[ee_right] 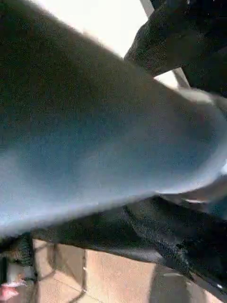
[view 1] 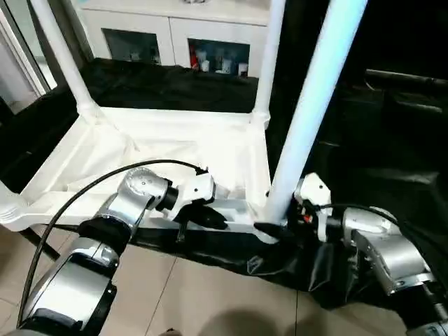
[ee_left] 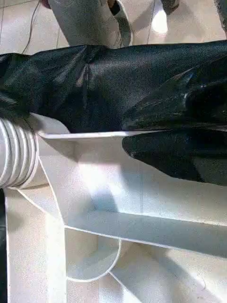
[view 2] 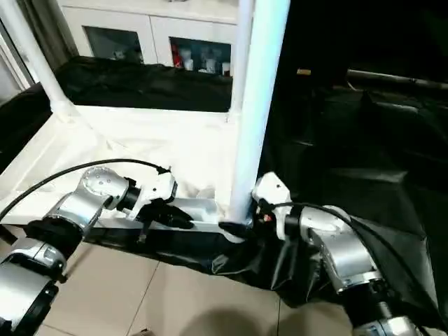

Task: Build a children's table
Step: Rotate leg to tighten

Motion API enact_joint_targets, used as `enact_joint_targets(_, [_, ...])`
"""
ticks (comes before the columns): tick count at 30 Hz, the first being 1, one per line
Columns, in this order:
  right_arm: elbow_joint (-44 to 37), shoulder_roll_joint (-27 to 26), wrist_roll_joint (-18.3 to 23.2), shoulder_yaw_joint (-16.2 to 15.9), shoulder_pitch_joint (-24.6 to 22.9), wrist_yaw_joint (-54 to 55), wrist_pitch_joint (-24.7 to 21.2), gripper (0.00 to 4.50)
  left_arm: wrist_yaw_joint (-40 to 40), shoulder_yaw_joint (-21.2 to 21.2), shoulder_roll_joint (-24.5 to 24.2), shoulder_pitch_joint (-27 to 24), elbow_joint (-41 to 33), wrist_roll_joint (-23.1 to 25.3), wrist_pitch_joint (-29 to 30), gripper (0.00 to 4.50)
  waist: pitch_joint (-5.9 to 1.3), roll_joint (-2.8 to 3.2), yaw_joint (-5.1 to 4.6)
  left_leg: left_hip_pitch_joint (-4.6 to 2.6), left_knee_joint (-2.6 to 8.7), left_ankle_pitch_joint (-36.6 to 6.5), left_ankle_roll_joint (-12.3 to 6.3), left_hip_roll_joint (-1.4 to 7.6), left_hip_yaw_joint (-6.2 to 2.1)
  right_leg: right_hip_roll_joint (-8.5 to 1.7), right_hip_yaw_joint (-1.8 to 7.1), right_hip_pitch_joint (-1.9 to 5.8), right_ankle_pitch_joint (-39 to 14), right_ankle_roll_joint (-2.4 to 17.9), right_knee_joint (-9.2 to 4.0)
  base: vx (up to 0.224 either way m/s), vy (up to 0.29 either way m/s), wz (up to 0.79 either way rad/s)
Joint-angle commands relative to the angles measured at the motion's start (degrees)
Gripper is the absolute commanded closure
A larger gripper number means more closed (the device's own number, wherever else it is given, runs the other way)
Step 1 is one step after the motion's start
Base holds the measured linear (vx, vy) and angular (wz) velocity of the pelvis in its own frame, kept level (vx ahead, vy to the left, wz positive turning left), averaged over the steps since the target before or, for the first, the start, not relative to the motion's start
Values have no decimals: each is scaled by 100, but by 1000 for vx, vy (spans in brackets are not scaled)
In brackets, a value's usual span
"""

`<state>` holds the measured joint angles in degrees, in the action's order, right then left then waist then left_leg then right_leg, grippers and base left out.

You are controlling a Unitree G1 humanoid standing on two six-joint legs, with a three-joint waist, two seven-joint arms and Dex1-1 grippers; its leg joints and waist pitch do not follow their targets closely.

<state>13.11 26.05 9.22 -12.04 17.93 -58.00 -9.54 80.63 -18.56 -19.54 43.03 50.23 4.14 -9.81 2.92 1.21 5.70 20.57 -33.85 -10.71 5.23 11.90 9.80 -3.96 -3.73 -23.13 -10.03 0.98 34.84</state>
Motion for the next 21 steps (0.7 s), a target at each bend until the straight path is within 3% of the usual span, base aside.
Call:
enact_joint_targets(1, [-6, 72, -115, -83, 58, -67, 40, 91, 157, -34, 1, -2, -234, -84, 11, 450, -366, -52, -9, -13, 386, -1083, -309, 114, 4, -388, 254, 318, -1388, 1134, -449, 0, 0, 0])
enact_joint_targets(11, [24, 2, -13, 18, 82, -7, -5, 170, 126, 32, -17, -64, -384, -129, 203, 450, -360, -43, -25, -18, 395, -1164, -295, 117, 1, -381, 249, 317, -1463, 1137, -459, 0, 0, 0])
enact_joint_targets(18, [209, -204, -78, 35, -11, 349, -126, 176, -181, 108, 92, -100, -323, -124, 279, 450, -358, -50, -56, -4, 396, -1123, -289, 113, -3, -384, 244, 315, -1405, 1156, -449, 0, 0, 0])
enact_joint_targets(19, [632, -543, -378, 72, 85, 1180, -183, 176, -969, 181, 340, 15, -16, 32, 350, 450, -355, -45, -93, -4, 388, -1150, -254, 105, 6, -376, 247, 277, -1500, 1142, -449, 0, 0, 0])
enact_joint_targets(21, [1118, -1054, -531, 235, 234, 2170, -254, 177, -1737, 174, 609, 152, 307, 238, 463, 450, -324, -62, -135, -55, 406, -1452, -91, 64, -7, -378, 225, 250, -2328, 930, -547, 0, 0, 0])
